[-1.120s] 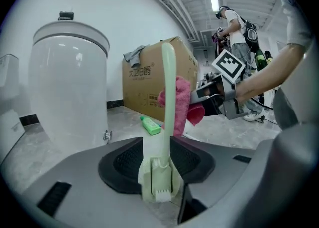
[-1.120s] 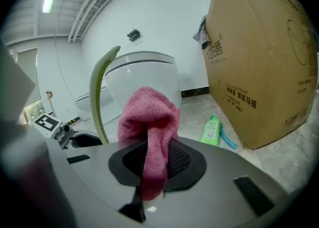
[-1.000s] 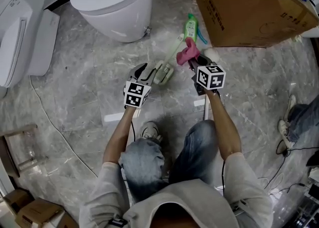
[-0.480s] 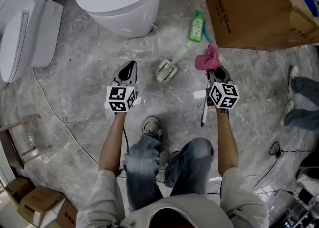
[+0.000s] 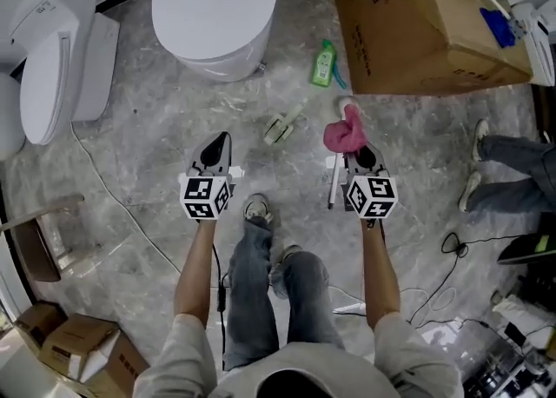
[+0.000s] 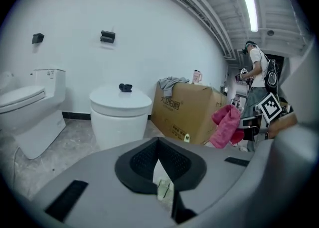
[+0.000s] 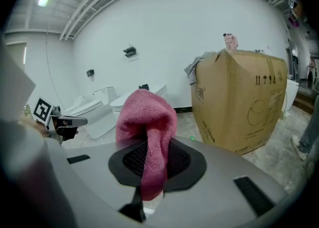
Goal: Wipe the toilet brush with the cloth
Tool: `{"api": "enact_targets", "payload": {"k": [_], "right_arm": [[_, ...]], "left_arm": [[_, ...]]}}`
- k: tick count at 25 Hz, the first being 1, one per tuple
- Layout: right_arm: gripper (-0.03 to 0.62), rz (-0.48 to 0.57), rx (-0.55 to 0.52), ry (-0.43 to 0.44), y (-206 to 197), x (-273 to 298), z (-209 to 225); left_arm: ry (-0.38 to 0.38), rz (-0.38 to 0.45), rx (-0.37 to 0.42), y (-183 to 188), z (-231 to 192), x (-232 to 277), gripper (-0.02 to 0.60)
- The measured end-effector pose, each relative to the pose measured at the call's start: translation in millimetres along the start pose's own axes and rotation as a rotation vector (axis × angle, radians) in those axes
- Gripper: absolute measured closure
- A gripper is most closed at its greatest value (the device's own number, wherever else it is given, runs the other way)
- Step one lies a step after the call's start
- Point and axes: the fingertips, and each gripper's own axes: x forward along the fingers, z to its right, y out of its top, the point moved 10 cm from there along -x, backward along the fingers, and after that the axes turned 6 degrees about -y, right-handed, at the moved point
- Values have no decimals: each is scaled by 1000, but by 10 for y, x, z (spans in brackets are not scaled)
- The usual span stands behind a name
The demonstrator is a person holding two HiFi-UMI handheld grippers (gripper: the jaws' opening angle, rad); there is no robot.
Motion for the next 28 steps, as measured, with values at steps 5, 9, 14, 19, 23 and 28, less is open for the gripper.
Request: {"api": "enact_targets", "payload": {"k": [5,9,14,19,23,28], "right_arm": [[530,35,-5,-9,813,-707,-199],[530,61,-8,-18,1454,-1282,-344],[530,99,15,-41,2160,-1841,-372],[530,142,-17,-64,2714,-2288,-375],[530,191,-16,-90,2965,-2661,-368],[530,250,-27,-100,3143,-3141,-383]], "left_arm": [[-6,17,-7,839,356,-528,563],[-5,29,-4,1499,625,-993,563],[1,61,-17,2237,881,-1390,563],[-6,90,4,2854,1078,-1720,563],[-12,115,39,3198,1254,-1980,563],[-12,159,73,3499,1463,-2347,563]]}}
